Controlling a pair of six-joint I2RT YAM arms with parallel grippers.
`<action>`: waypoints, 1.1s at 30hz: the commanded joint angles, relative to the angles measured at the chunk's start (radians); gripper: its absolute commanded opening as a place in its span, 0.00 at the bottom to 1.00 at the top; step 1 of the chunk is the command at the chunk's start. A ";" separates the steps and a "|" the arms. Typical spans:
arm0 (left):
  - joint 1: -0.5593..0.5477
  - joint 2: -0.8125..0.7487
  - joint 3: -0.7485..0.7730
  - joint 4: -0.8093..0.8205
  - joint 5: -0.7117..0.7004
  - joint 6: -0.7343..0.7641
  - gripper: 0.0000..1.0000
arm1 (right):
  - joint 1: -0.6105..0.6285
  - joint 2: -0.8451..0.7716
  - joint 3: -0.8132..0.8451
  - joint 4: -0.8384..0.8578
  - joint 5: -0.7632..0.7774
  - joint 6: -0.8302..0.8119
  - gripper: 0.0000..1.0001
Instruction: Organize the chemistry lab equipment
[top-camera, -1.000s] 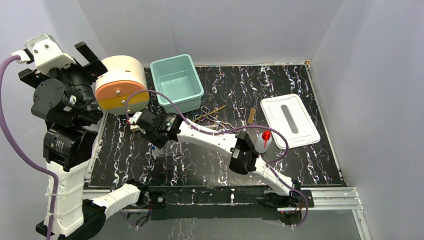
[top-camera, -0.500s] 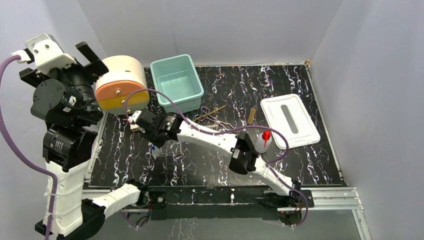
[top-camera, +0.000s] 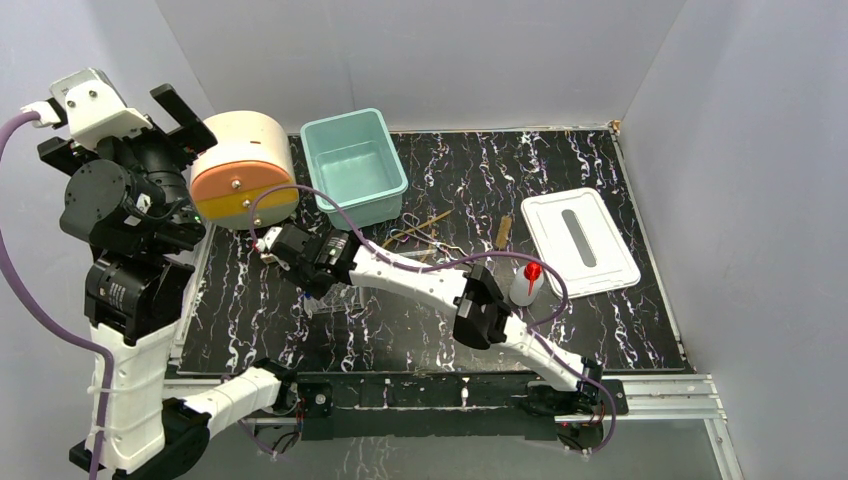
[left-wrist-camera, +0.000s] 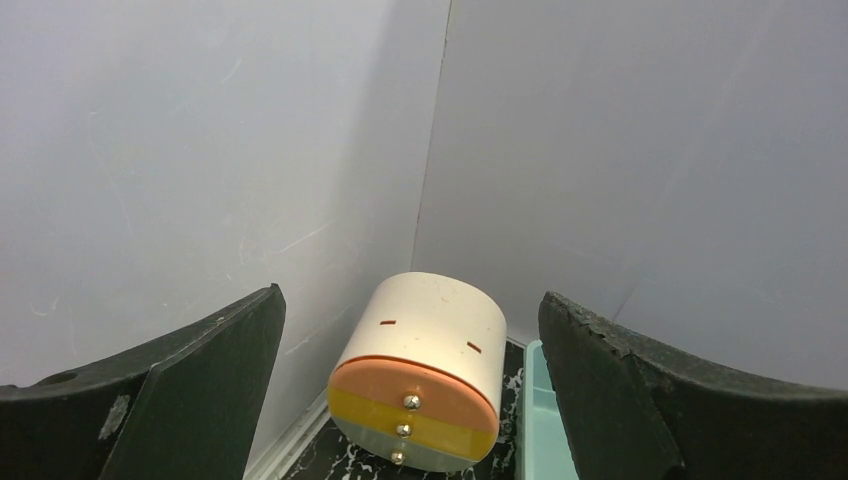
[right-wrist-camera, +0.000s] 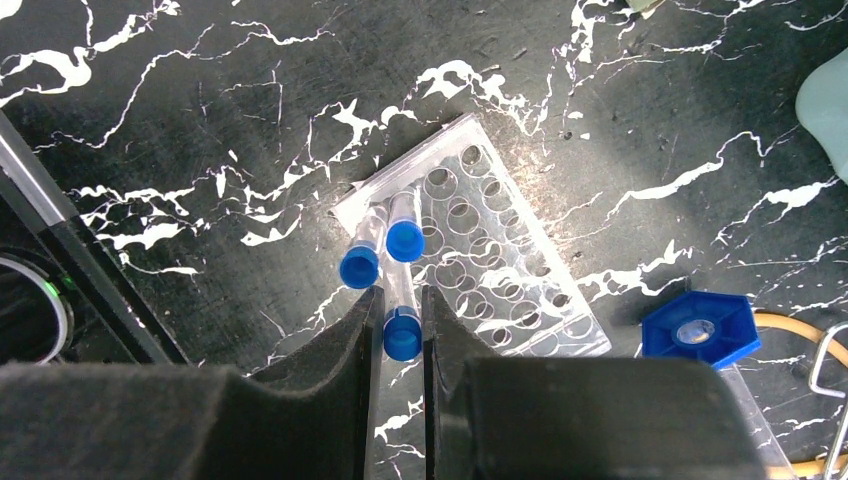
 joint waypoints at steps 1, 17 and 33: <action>-0.007 -0.014 0.011 0.016 -0.021 0.019 0.98 | 0.005 0.015 0.046 0.018 0.017 -0.010 0.22; -0.014 -0.019 -0.001 0.024 -0.029 0.034 0.98 | 0.008 0.033 0.054 0.023 0.005 -0.013 0.27; -0.018 -0.025 -0.010 0.030 -0.033 0.045 0.98 | 0.035 0.037 0.056 0.020 0.042 -0.015 0.32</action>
